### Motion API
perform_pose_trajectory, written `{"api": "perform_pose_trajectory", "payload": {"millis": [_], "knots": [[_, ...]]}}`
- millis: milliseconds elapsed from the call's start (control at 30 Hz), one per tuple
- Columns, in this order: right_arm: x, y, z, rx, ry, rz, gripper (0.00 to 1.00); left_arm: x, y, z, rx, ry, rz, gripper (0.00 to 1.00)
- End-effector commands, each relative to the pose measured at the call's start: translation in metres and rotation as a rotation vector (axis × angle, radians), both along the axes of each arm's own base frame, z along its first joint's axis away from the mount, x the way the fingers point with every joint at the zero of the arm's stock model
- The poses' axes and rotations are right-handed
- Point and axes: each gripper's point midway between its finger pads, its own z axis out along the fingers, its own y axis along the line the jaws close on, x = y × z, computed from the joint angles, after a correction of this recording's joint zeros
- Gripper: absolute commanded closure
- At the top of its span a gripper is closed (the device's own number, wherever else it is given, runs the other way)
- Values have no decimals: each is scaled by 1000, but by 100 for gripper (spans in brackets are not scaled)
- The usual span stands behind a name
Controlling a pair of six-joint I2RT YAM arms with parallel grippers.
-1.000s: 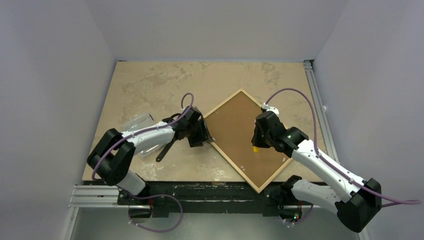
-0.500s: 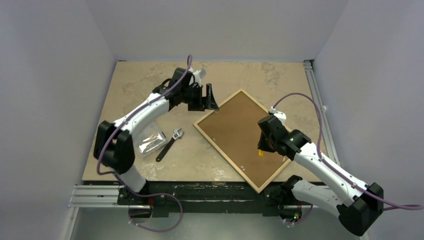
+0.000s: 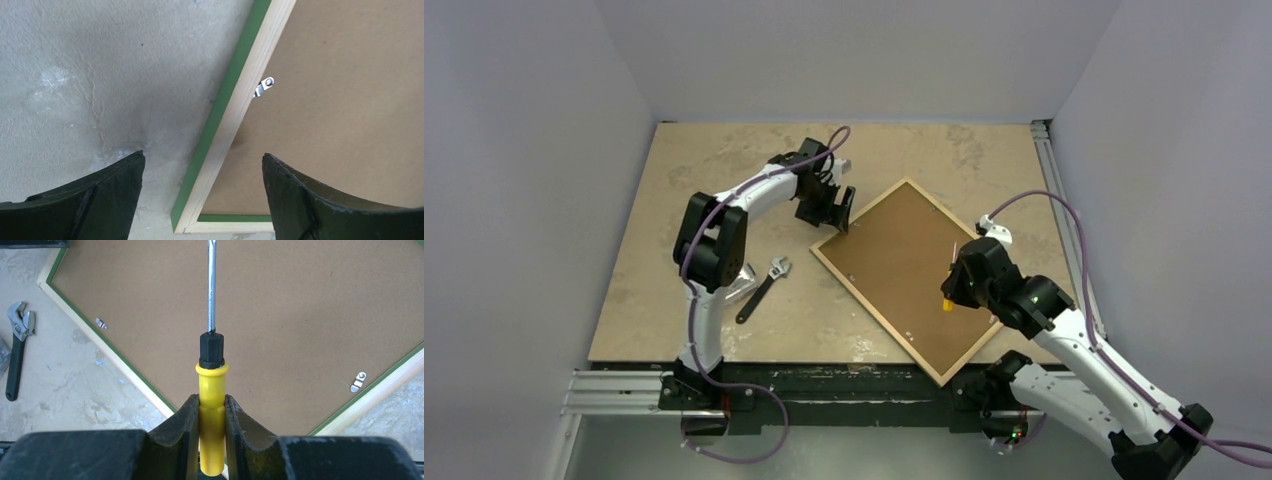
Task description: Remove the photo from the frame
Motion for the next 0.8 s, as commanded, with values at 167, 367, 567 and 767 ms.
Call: {"api": "perform_pose_trajectory", "payload": {"millis": [167, 367, 567, 767], "knots": [[4, 5, 5, 36, -24, -11, 100, -6, 17, -14, 187, 3, -5, 42], [7, 9, 2, 27, -7, 5, 100, -13, 27, -26, 327, 16, -29, 58], [6, 8, 3, 25, -3, 5, 100, -19, 24, -31, 326, 32, -57, 63], [4, 8, 7, 43, -21, 5, 100, -7, 52, -29, 386, 50, 53, 93]]}}
